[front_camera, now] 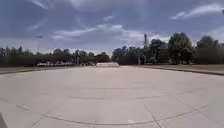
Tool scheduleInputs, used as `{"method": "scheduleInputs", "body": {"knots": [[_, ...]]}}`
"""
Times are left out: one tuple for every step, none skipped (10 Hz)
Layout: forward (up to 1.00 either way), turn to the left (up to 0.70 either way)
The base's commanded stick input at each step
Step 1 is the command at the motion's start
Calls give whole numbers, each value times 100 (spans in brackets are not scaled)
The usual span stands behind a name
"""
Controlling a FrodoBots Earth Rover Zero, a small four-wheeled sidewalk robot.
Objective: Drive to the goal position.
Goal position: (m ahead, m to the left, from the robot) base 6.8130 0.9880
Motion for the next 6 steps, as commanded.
{"method": "scheduleInputs", "body": {"knots": [[69,0],[69,0],[69,0],[69,0],[69,0],[69,0]]}}
